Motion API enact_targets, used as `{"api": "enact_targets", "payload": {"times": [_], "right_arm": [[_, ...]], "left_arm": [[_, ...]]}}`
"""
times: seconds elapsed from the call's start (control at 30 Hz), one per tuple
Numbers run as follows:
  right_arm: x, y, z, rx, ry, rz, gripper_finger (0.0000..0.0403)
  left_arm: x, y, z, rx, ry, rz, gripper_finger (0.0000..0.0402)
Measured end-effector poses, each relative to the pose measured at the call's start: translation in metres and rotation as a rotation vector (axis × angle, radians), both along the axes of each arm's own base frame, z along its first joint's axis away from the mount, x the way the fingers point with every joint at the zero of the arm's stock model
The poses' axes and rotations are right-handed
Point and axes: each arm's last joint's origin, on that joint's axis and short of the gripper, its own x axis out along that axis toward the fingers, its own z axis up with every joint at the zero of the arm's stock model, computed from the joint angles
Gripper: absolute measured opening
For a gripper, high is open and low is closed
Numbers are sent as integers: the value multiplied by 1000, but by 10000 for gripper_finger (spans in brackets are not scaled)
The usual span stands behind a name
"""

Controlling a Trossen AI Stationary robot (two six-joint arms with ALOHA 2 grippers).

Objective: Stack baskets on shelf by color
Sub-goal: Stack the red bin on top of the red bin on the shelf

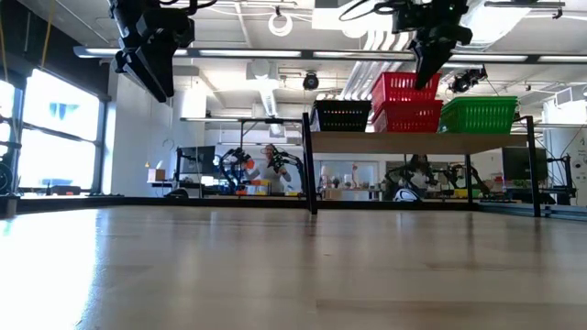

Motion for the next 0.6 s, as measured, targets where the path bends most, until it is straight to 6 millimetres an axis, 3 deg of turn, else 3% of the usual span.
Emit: {"api": "enact_targets", "payload": {"times": [0.6], "right_arm": [[-5, -12, -3, 12, 14, -54, 0]], "left_arm": [[0, 0, 0, -2, 0, -2, 142]]}}
